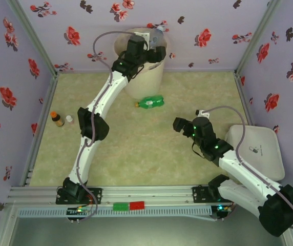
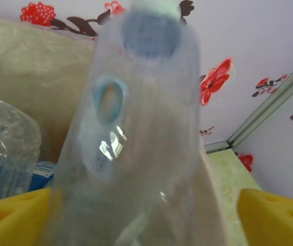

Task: Put the plastic bottles in the bin

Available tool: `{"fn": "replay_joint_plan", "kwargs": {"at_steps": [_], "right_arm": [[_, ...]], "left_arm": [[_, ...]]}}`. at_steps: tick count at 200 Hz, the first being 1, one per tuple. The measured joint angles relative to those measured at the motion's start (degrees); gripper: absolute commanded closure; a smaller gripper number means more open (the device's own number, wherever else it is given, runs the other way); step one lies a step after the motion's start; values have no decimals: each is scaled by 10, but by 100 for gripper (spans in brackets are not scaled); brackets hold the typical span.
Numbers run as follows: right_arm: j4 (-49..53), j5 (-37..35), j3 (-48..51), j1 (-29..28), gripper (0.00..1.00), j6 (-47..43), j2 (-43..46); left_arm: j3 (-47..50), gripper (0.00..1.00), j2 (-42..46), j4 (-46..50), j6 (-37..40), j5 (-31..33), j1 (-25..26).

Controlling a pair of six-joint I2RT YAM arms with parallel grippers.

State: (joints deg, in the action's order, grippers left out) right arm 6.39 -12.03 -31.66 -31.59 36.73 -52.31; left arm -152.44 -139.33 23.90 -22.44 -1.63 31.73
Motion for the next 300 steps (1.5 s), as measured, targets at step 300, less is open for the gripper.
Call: {"fn": "replay_joint_plan", "kwargs": {"at_steps": [300], "right_arm": [[-259, 332, -386, 97, 0, -216, -648]], "left_arm": [[1138, 0, 796, -204, -157, 71, -6]]}}
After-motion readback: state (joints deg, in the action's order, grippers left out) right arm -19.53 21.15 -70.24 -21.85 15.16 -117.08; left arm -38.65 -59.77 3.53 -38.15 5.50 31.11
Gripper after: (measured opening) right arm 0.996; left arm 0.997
